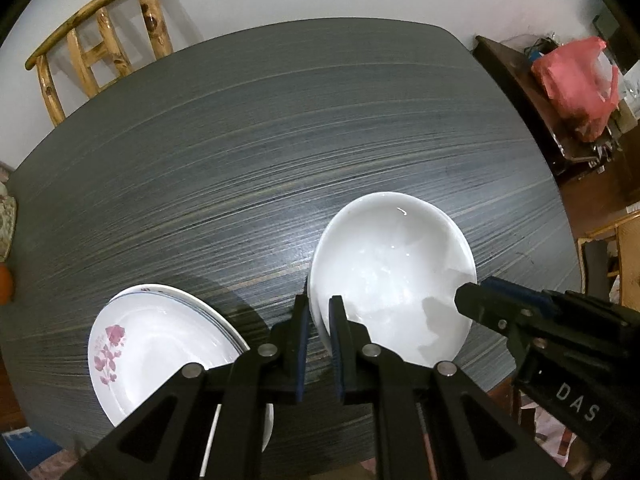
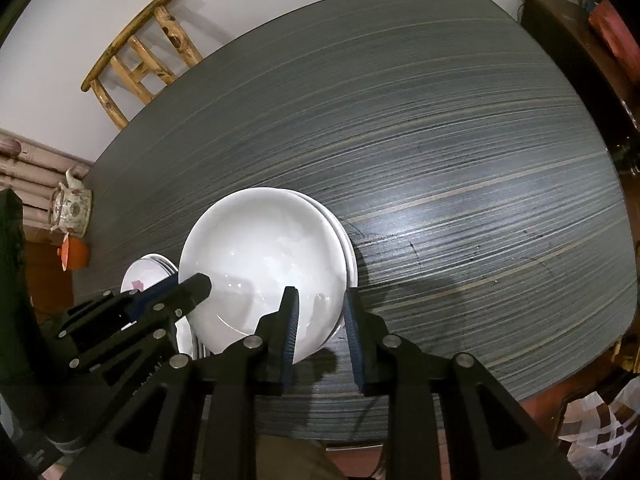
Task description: Organize plates and bowls
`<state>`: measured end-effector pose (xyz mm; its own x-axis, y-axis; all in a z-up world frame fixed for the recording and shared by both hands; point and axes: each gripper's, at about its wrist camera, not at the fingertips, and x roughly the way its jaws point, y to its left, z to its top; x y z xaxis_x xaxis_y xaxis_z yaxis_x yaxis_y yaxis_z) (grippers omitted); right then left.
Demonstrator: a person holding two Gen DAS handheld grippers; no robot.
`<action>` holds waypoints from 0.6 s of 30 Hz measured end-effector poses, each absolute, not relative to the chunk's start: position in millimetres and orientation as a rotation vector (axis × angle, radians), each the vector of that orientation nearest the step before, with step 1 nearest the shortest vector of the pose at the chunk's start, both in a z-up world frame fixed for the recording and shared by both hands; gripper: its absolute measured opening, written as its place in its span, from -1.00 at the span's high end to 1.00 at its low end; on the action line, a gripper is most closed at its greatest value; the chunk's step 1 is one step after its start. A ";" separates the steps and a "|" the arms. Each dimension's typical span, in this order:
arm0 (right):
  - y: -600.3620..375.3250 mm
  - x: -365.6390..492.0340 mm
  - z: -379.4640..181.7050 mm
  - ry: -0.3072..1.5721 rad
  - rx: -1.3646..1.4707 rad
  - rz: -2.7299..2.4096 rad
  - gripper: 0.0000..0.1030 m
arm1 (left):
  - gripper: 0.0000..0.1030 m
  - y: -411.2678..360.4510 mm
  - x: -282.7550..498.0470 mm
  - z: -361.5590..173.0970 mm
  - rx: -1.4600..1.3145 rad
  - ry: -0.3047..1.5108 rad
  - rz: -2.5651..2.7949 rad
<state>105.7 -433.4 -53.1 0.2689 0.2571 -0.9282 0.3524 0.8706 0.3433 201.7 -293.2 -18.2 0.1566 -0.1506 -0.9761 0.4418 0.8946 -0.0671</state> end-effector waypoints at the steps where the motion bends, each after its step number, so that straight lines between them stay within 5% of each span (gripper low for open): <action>1: -433.4 106.1 -52.6 1.318 0.553 -0.070 0.55 | 0.77 -292.9 201.2 -17.7 0.257 1.349 -0.432; 18: -434.4 110.3 -50.2 1.315 0.547 -0.066 0.43 | 0.77 -288.5 203.4 -26.6 0.236 1.336 -0.468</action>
<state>110.3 -434.4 -50.2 0.2702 0.2568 -0.9279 0.3487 0.8723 0.3429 203.4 -288.5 -26.6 0.1586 -0.1907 -0.9688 0.4555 0.8847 -0.0996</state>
